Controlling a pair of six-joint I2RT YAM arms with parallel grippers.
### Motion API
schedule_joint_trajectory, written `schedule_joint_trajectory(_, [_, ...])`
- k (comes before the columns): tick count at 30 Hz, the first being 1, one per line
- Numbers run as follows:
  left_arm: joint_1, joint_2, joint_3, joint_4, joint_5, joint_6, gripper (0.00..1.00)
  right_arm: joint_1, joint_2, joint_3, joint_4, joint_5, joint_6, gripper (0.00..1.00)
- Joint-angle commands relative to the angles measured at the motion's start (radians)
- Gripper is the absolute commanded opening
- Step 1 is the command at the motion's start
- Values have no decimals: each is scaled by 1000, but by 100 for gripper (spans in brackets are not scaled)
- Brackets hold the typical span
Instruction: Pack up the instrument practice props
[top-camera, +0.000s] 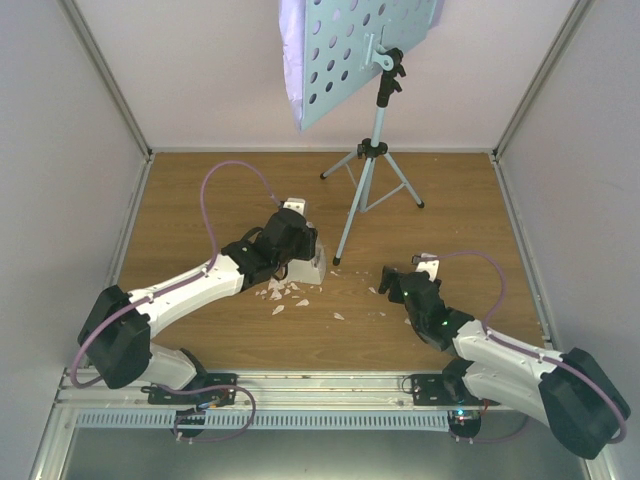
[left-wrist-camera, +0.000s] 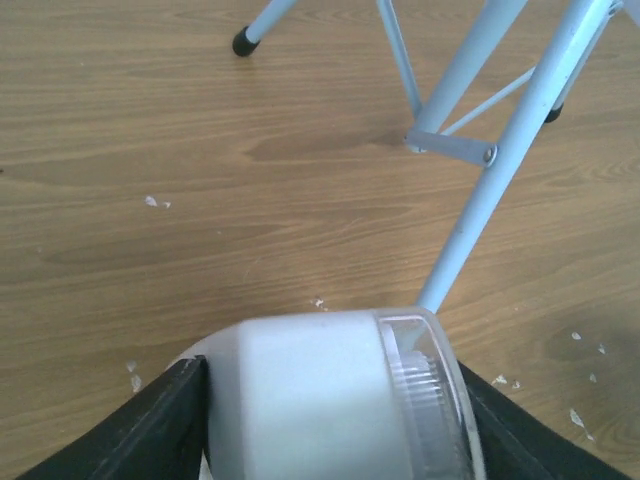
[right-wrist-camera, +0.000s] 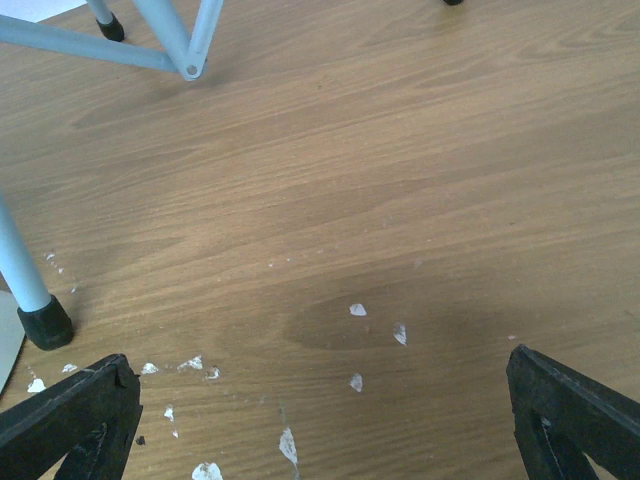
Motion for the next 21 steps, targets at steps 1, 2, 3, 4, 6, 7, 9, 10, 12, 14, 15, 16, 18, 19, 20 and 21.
schedule_joint_trajectory(1, [-6,-9,16,31,-7,30,50,-11,-64,-26,-38,14,40,100])
schedule_joint_trajectory(2, [-5,-15,15,25,-10,40,47,-11,-75,-27,-48,17,41,100])
schedule_joint_trajectory(3, [-4,-21,15,17,-11,51,44,-11,-89,-28,-53,17,43,100])
schedule_joint_trajectory(4, [-1,-25,16,9,-9,64,43,-11,-99,-31,-56,17,42,100])
schedule_joint_trajectory(6, [6,-35,21,-13,-6,95,42,-11,-118,-29,-65,19,40,99])
schedule_joint_trajectory(7, [15,-41,23,-23,-2,115,42,-11,-128,-27,-69,21,37,100])
schedule_joint_trajectory(9, [42,-58,24,-67,-2,153,41,-12,-139,-21,-78,24,33,100])
schedule_joint_trajectory(10, [64,-73,21,-85,-2,170,40,-13,-143,-19,-84,24,30,100])
schedule_joint_trajectory(12, [111,-106,9,-127,-10,201,39,-12,-152,-15,-90,22,28,100])
schedule_joint_trajectory(14, [156,-144,-9,-161,-15,230,36,-12,-159,-20,-88,19,26,100])
schedule_joint_trajectory(15, [180,-164,-17,-174,-11,247,35,-12,-161,-23,-84,16,24,100])
schedule_joint_trajectory(16, [201,-191,-28,-183,-5,258,34,-12,-162,-27,-79,14,24,100])
schedule_joint_trajectory(18, [243,-231,-53,-187,18,278,34,-12,-157,-30,-72,8,25,100])
schedule_joint_trajectory(19, [267,-250,-67,-184,36,286,33,-13,-154,-31,-69,4,25,100])
schedule_joint_trajectory(20, [291,-267,-81,-175,66,297,33,-13,-149,-30,-65,-1,26,100])
schedule_joint_trajectory(21, [316,-284,-99,-163,105,311,33,-13,-145,-30,-60,-6,25,100])
